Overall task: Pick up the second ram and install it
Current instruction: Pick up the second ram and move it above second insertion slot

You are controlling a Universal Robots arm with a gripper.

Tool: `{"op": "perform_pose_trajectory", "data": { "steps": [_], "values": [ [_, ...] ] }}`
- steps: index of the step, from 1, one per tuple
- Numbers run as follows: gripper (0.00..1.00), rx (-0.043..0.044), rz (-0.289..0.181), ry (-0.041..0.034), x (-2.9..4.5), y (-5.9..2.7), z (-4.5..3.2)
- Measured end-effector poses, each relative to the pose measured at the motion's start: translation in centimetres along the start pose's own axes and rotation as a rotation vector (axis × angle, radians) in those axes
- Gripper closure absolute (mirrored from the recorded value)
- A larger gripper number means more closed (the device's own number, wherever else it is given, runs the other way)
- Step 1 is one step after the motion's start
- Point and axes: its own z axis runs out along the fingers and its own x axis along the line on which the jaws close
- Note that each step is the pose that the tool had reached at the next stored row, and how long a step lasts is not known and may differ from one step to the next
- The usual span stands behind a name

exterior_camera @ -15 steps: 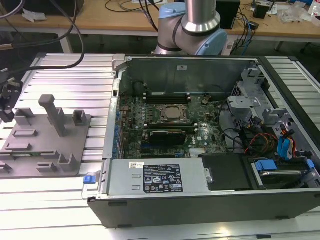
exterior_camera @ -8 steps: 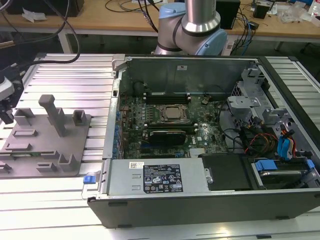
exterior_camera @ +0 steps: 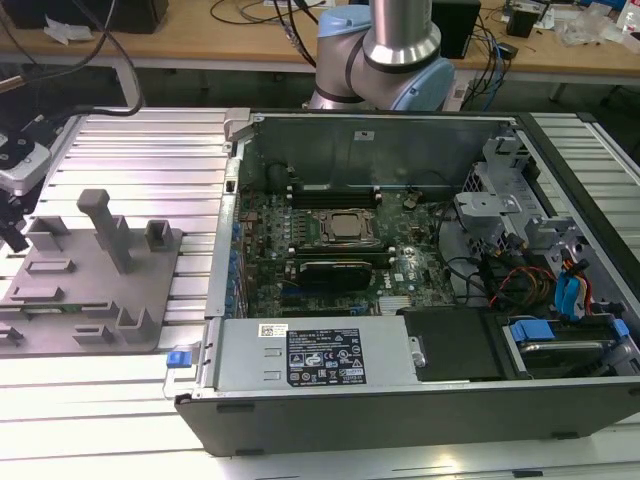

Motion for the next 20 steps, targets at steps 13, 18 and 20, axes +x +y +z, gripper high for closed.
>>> {"op": "perform_pose_trajectory", "data": {
  "steps": [13,18,20],
  "values": [
    [0.92,-0.0012,-0.360,0.0161,0.00,-0.03,0.65],
    [0.92,-0.0017,-0.505,0.0226,0.00,-0.04,0.93],
    [0.92,-0.0018,-0.543,0.0244,0.00,-0.04,1.01]
  ]
}}
